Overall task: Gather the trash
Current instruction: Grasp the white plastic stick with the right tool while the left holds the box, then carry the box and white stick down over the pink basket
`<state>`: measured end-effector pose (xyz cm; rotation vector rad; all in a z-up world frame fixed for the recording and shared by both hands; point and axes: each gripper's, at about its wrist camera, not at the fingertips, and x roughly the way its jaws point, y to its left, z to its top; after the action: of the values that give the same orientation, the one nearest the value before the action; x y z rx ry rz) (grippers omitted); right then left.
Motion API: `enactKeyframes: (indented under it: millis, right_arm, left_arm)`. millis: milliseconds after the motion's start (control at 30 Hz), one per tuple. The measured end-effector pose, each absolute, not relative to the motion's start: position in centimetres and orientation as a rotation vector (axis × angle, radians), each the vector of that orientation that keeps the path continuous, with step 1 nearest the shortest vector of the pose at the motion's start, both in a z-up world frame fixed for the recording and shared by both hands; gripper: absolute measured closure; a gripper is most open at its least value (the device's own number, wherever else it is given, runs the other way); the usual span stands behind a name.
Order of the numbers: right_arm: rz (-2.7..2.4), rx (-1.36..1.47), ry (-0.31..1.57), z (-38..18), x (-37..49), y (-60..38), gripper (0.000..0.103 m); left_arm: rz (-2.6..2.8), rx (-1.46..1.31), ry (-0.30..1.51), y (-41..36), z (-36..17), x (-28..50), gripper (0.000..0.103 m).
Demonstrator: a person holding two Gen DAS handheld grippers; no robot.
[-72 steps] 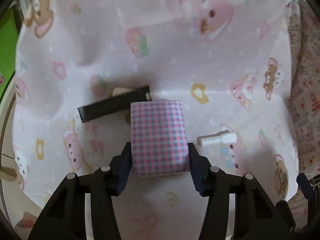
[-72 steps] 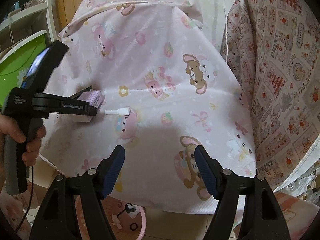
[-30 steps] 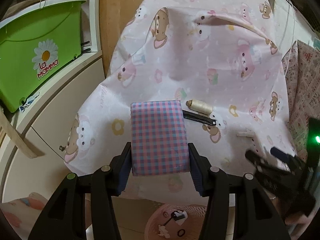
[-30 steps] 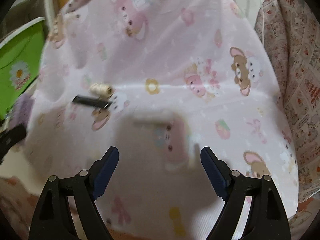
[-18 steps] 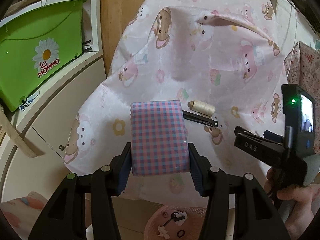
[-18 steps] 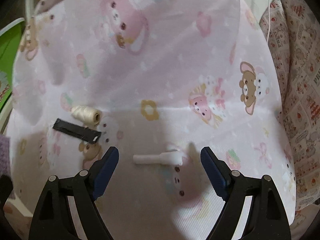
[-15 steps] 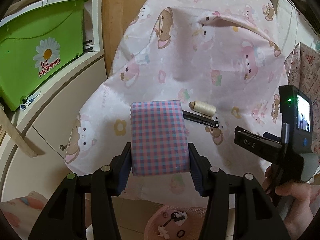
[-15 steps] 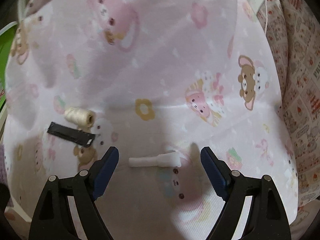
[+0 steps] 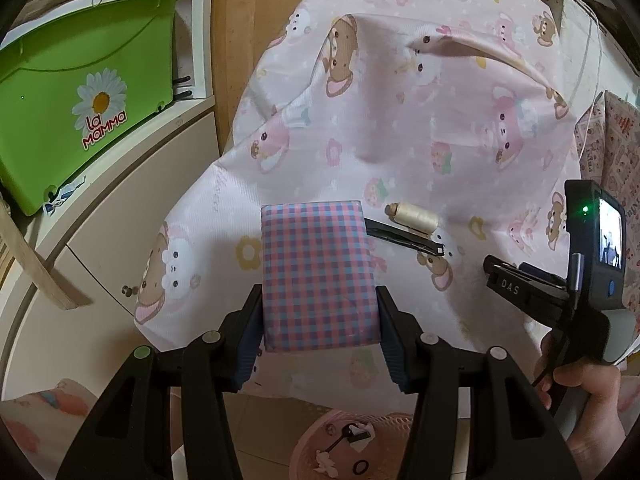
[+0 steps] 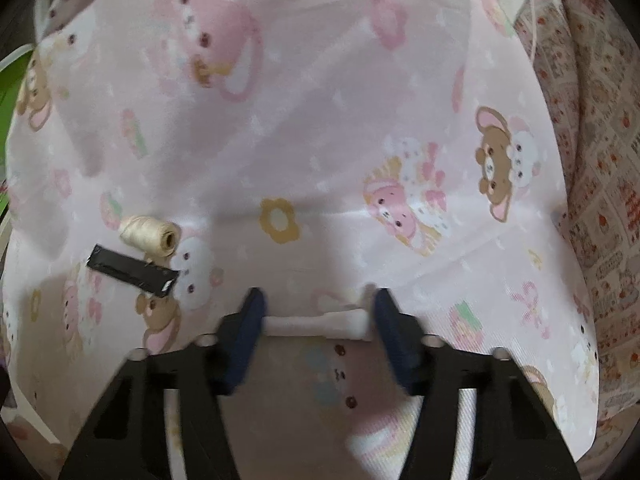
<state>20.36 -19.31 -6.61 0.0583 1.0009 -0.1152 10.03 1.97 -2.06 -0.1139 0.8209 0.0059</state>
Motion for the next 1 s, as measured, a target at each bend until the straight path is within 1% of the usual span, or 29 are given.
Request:
enactKeyframes:
  millis: [300, 600, 767, 1000]
  right_arm:
    - [-0.067, 0.041, 0.959, -5.1, 17.9, -19.8, 0.049]
    - [0.041, 0.018, 0.896, -0.2, 13.0, -21.9, 0.049]
    - [0.110, 0.001, 0.872, 2.5, 10.0, -21.8, 0.049]
    - [0.199, 0.007, 0.879, 3.6, 5.7, -21.6, 0.049]
  left_arm:
    - [-0.008, -0.108, 0.807, 1.9, -1.5, 9.5, 0.052]
    - [-0.055, -0.097, 0.800, 1.0, -0.3, 7.8, 0.052]
    - [-0.088, -0.122, 0.823, 0.7, 0.7, 6.7, 0.052]
    - [-0.127, -0.079, 0.869, -0.5, 0.8, 4.8, 0.052]
